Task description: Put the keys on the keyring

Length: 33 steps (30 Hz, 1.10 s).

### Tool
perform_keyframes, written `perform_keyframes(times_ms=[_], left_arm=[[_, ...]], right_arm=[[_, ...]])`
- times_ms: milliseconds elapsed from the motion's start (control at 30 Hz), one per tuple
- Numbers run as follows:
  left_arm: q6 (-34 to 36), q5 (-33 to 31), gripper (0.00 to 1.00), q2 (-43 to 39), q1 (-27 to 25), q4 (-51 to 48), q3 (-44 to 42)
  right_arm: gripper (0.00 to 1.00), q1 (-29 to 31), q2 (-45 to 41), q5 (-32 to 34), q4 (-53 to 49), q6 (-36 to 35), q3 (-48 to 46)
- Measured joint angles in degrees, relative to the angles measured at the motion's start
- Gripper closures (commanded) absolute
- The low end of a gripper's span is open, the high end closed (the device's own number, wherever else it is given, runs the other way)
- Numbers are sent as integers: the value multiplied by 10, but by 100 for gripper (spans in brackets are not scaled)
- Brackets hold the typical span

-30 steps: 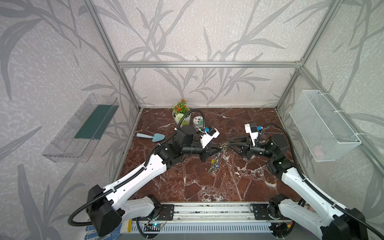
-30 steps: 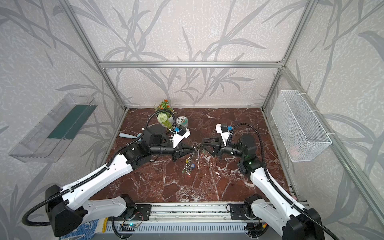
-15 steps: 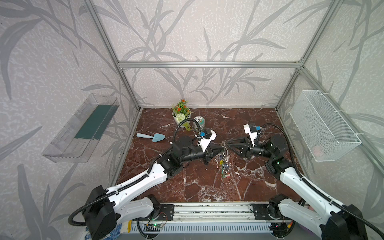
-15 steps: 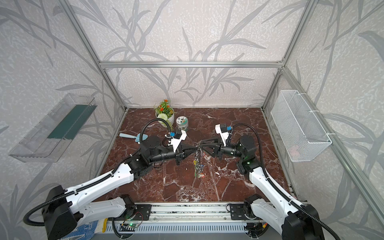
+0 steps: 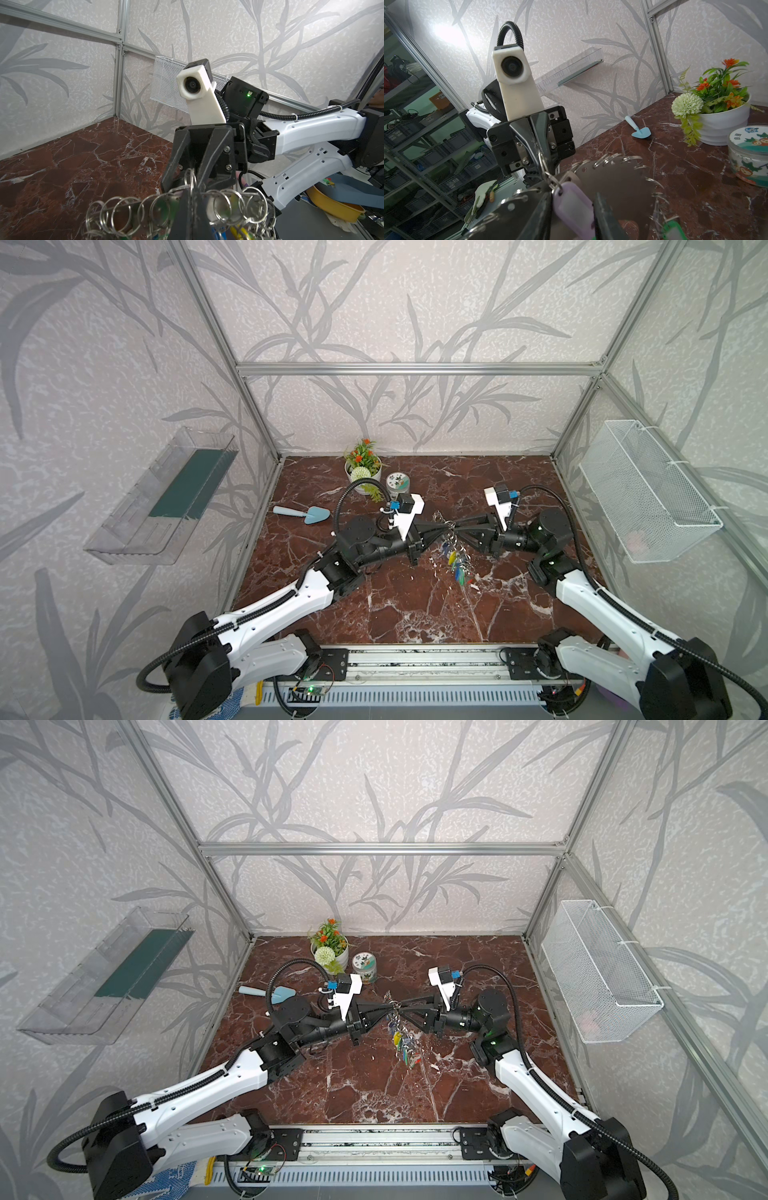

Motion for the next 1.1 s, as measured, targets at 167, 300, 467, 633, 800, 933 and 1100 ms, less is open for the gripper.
perform_keyframes(times_ms=[167,300,467,633,800,933,1100], left_arm=[[-6,0,100,0,-1,7,0],[-8,0,100,0,-4,10,0],[-10,-1,100,4,-7,20,0],[-9,-9,100,11,-9,21,0],[-9,-25,100,13,-10,21,0],[-9,-38,100,17,-11,21,0],[-5,-51,100,17,-11,19,0]], right_arm=[[67,0,0,0,5,2,0],[69,1,0,0,5,2,0],[78,3,2,-1,17,2,-4],[87,4,4,-4,24,4,-8],[98,4,4,-4,26,4,-11],[100,4,4,-2,26,4,-13],[100,4,1,8,17,-7,-14]])
